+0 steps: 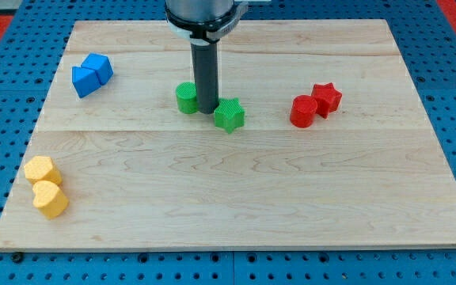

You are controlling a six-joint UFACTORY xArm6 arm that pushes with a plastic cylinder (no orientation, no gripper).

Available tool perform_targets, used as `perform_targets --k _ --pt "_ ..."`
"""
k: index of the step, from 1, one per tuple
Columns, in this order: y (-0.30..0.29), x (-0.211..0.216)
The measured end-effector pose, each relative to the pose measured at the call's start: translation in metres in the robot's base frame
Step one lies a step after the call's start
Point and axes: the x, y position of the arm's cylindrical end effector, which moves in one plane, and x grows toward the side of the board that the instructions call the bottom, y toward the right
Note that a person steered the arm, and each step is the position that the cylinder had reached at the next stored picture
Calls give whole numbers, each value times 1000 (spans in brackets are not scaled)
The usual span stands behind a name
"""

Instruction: Move the green blocks towards the bottom center of the board

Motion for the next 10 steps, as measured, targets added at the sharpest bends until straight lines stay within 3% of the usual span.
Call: perform_targets --k 1,2,3,4,5,6,7,8,9,10 --pt "30 -32" --pt "22 67" --pt "-2 97" --pt "-15 28" --pt "-92 16" --pt "-113 -51" --pt "-74 -79" --pt "-13 20" --pt "-12 28" --pt "-14 7"
